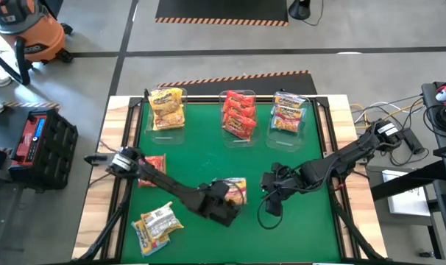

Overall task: Sort Maruchan noodles
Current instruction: Put the blue noodle pack into the right transparent bin

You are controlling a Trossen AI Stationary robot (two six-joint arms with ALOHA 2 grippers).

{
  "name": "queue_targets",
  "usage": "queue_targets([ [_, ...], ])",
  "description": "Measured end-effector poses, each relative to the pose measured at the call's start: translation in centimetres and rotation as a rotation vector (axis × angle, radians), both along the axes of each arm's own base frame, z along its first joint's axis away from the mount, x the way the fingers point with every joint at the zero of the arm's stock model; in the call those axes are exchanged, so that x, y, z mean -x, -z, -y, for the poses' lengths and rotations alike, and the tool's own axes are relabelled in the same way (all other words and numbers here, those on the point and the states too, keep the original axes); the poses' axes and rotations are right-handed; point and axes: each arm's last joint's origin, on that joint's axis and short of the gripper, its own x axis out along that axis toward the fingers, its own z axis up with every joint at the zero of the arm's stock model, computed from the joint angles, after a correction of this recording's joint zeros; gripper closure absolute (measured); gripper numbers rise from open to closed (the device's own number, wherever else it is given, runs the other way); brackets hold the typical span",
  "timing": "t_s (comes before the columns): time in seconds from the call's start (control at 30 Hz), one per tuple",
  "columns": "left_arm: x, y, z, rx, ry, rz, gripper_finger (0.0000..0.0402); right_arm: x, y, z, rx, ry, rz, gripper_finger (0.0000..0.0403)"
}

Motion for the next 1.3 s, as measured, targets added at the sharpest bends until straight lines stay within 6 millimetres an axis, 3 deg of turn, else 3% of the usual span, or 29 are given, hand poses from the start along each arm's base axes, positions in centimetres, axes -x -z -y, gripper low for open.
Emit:
queue_targets([
  [0.23,-1.4,-1.4,-1.8,0.006,-0.005,0.009,0.0139,-0.3,0.0,1.0,0.2,0.132,0.086,0.0207],
  [0.37,-0.8,-4.3,-2.0,-0.008,0.03,0.009,0.0139,-0.4,0.5,2.0,0.207,0.183,0.075,0.0207],
  [0.63,1.3,-6.4,-2.7,-0.002,0.037,-0.094,0.0139,-0.6,3.7,5.1,-0.135,0.388,0.012,0.0221],
  [0.93,2.2,-4.6,-2.9,0.109,0.161,-0.237,0.0139,-1.2,6.1,7.0,-0.447,0.448,0.234,0.0246],
  [1.3,1.3,-4.4,-5.5,0.106,0.387,-0.287,0.0139,-1.0,6.5,7.1,-0.526,0.558,0.26,0.0248],
])
